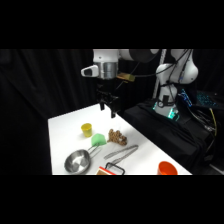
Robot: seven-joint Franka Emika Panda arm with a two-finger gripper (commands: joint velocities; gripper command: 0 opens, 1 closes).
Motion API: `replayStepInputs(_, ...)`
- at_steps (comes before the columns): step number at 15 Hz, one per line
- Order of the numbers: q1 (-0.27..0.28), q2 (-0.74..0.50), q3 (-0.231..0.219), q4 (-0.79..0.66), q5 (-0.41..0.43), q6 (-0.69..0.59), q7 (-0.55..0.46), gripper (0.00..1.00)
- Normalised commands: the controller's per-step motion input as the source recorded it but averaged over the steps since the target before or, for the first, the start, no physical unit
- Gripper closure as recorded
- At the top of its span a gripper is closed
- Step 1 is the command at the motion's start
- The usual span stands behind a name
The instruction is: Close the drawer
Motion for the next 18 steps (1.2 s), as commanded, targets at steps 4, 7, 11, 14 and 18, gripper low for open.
replayStepInputs(4,0.048,0.2,0.053,0.02,0.177,0.27,-0.16,0.0)
replayStepInputs(7,0.027,0.23,0.052,0.06,0.183,0.26,-0.2,0.0)
replayStepInputs(11,0.006,0.25,0.056,0.11,0.197,0.21,-0.25,0.0)
replayStepInputs(14,0.011,0.26,0.06,0.16,0.168,0.15,-0.21,0.0)
replayStepInputs(18,0.031,0.25,0.056,0.19,0.123,0.13,-0.16,0.0)
